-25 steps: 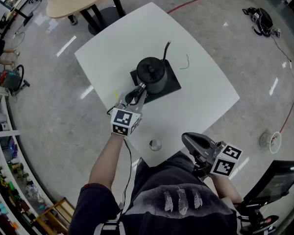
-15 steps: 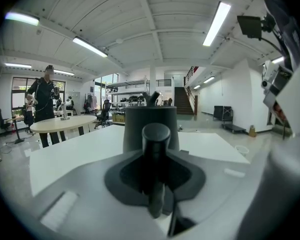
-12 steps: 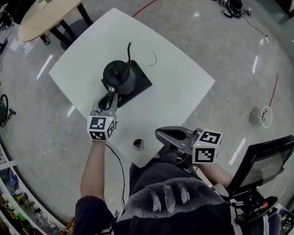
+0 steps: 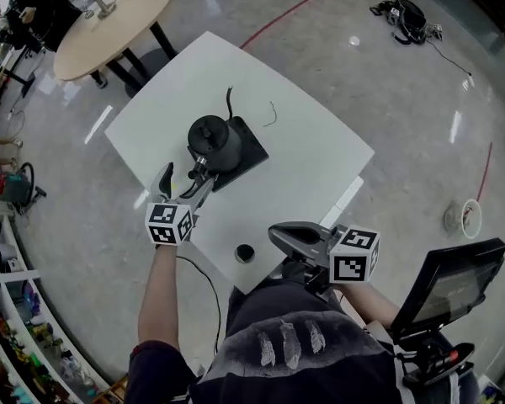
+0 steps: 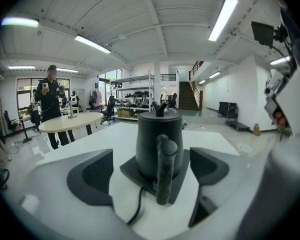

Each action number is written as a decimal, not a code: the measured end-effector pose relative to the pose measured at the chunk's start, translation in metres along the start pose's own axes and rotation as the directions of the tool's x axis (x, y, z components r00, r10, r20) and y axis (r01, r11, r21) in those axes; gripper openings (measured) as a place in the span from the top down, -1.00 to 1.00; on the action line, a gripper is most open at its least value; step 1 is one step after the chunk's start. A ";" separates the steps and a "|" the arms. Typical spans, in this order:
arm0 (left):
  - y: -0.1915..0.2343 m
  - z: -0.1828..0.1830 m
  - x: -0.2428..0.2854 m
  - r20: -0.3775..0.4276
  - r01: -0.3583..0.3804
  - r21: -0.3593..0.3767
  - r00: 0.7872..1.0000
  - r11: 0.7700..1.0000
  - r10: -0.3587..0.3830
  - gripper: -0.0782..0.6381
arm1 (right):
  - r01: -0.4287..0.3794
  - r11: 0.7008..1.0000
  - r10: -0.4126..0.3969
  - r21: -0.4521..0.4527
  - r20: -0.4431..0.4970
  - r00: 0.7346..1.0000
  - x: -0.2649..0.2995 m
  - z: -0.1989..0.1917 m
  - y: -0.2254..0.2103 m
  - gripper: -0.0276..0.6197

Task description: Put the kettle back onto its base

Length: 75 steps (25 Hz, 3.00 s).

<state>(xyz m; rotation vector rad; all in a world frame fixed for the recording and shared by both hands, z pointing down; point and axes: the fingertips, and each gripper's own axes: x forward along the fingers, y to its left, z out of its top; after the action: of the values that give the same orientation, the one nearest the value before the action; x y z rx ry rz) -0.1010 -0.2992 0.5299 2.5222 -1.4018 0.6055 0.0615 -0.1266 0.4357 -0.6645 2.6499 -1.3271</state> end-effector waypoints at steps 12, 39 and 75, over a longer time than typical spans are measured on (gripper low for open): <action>0.029 0.051 -0.076 0.080 -0.210 0.018 0.975 0.977 0.208 -0.55 | -0.133 0.991 0.133 -0.001 -0.035 0.991 -0.005 -0.001 0.019 0.92; 0.048 0.026 -0.340 0.247 -0.437 0.004 0.872 0.899 0.422 0.82 | -0.346 0.921 0.285 -0.179 -0.296 0.912 0.100 -0.087 0.150 0.92; -0.252 0.030 -0.306 0.219 0.024 0.137 0.974 0.990 -0.054 0.79 | -0.156 0.899 0.117 -0.410 -0.118 0.986 -0.089 -0.108 0.159 0.92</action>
<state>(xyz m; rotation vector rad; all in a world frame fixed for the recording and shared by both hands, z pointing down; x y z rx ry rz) -0.0236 0.0587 0.3764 2.7904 -1.4213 0.4340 0.0580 0.0742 0.3683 -0.4510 3.0225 -0.7701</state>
